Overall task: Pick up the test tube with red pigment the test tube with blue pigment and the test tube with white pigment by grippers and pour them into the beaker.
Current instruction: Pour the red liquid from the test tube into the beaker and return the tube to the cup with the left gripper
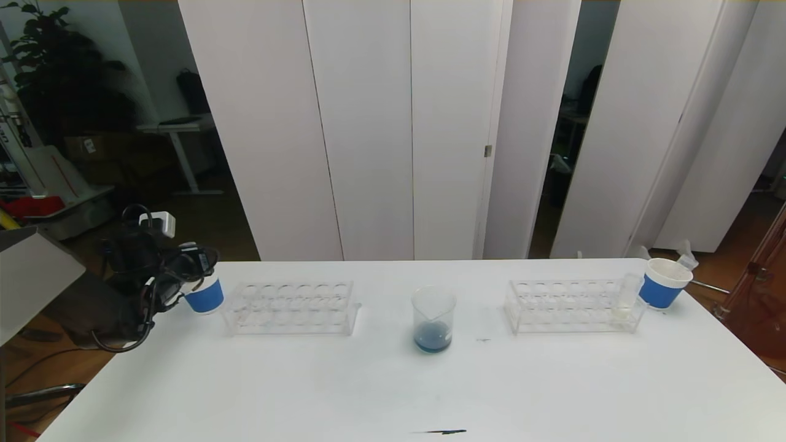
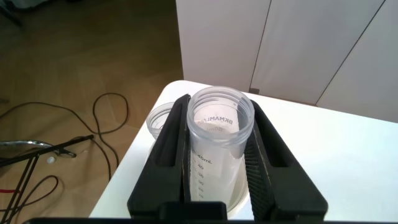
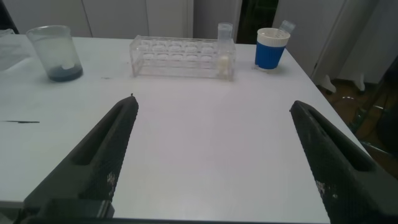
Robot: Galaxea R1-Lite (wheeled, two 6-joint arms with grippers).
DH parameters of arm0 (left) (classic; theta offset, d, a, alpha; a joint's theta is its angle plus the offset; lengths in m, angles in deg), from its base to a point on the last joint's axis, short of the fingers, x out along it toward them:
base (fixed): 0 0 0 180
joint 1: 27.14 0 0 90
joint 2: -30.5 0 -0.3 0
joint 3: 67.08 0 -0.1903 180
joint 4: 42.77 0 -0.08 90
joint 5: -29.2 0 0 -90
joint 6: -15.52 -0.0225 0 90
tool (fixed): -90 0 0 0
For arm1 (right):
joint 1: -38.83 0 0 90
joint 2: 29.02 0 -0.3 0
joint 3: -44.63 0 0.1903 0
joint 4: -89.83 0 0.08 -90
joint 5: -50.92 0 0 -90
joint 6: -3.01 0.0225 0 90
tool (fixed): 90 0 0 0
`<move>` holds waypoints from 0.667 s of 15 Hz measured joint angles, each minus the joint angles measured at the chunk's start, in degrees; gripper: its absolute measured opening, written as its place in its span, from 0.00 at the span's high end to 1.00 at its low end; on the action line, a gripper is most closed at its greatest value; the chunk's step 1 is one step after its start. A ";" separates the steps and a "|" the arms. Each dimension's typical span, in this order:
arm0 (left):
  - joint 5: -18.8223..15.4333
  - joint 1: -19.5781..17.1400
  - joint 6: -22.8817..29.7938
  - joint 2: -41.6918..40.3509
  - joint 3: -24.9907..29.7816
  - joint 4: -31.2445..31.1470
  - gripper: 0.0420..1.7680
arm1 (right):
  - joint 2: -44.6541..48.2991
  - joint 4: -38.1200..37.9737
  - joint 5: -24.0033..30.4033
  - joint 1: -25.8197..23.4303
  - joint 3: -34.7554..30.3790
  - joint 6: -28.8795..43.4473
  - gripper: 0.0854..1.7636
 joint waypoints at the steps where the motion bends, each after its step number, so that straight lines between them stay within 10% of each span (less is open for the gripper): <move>1: -0.11 0.02 0.00 0.09 0.11 0.00 0.69 | 0.00 0.00 0.00 0.00 0.00 0.00 0.01; 3: -0.30 -0.06 0.00 0.06 0.26 -0.39 0.67 | 0.00 -0.02 0.01 0.00 0.00 0.00 0.01; 7: -0.52 -0.23 0.17 0.00 0.37 0.02 0.04 | 0.00 -0.02 0.01 0.00 0.00 0.00 0.01; 10: -0.55 -0.21 0.22 0.09 -0.07 0.16 0.01 | 0.00 -0.02 0.01 0.00 0.00 0.00 0.01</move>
